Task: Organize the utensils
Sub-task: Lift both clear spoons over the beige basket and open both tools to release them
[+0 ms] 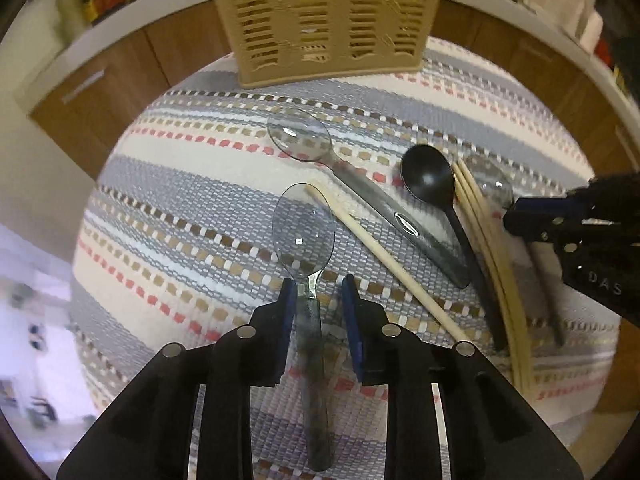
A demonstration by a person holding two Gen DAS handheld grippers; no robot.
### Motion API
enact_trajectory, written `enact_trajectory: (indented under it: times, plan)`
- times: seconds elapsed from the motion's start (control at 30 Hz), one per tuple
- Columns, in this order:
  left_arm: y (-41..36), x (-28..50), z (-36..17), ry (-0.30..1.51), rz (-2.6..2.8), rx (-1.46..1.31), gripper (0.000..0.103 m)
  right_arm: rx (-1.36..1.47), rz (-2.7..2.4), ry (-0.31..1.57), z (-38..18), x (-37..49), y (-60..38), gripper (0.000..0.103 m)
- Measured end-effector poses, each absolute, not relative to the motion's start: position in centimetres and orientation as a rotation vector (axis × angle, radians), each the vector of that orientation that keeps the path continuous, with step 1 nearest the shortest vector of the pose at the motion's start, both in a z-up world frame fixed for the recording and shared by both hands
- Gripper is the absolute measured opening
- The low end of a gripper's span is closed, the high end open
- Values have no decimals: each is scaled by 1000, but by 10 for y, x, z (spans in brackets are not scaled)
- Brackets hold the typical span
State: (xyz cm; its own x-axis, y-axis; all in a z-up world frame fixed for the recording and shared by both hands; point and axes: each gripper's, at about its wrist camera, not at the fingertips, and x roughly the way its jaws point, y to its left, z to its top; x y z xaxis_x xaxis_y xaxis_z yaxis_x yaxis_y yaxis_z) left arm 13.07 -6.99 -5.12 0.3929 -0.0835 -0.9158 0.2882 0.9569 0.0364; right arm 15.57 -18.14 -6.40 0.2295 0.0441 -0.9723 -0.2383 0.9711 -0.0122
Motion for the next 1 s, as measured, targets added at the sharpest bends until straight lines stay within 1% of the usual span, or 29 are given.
enact_trajectory:
  times: [0.03,0.07,0.17,0.3,0.6,1.0]
  plan:
    - [-72,131,-51,1147,-239,210,13,-175,197,1323,-64,153,-181,10]
    - [-74,132,-51,1145,-223,228,10,-174,199,1318,-65,152,-181,10]
    - [-76,132,-51,1130,-222,237,10,-164,212,1308,-64,147,-185,10]
    - [-67,126,-45,1076,-225,172,9,-119,250,1272,-58,135,-193,10]
    - [-49,113,-4,923,-259,59,9,-17,296,1143,-27,114,-204,10]
    - [-57,112,70,622,-303,-79,10,-1,326,868,56,102,-208,10]
